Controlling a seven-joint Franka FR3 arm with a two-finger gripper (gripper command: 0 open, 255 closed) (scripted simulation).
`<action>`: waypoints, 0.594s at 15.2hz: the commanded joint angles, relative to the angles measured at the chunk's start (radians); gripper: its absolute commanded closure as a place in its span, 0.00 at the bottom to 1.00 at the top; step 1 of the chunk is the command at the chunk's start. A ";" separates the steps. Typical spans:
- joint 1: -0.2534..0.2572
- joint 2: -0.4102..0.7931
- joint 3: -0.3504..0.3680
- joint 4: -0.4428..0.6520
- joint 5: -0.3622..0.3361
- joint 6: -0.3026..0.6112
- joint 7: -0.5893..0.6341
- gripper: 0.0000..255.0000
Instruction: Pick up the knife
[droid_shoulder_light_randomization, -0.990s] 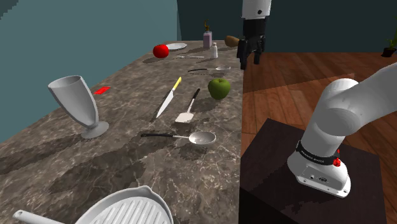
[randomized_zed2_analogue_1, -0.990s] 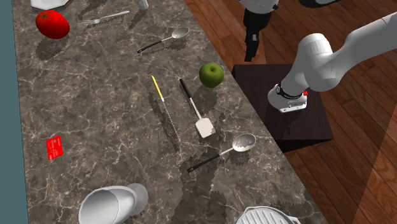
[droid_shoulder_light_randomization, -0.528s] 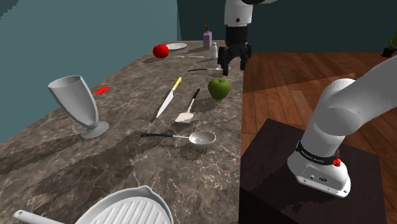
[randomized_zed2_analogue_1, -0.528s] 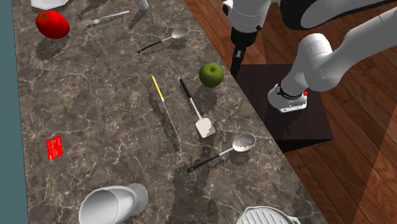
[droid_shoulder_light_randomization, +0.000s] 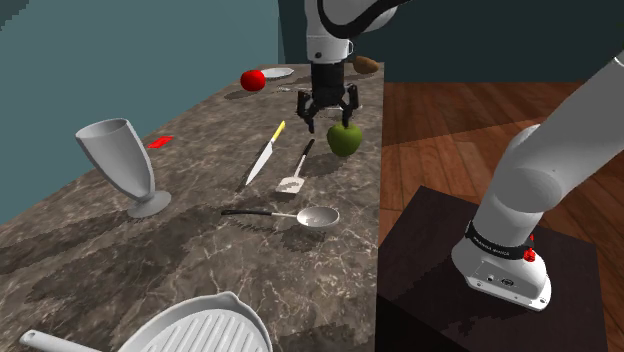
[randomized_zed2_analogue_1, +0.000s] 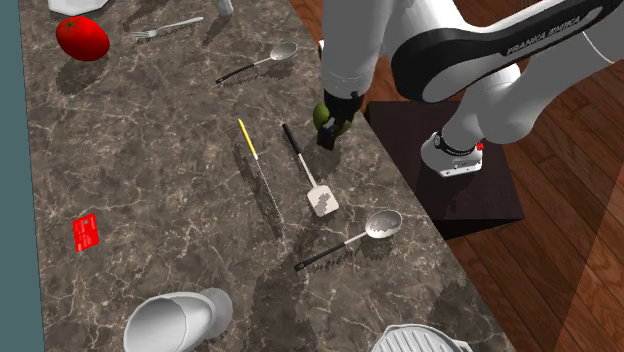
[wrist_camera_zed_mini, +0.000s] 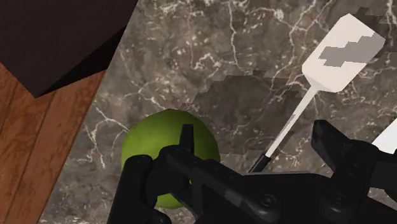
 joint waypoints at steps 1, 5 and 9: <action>-0.014 0.075 0.034 0.050 -0.015 0.031 0.100 0.00; -0.034 0.237 0.091 0.170 -0.074 0.077 0.298 0.00; -0.034 0.407 0.119 0.314 -0.159 0.095 0.494 0.00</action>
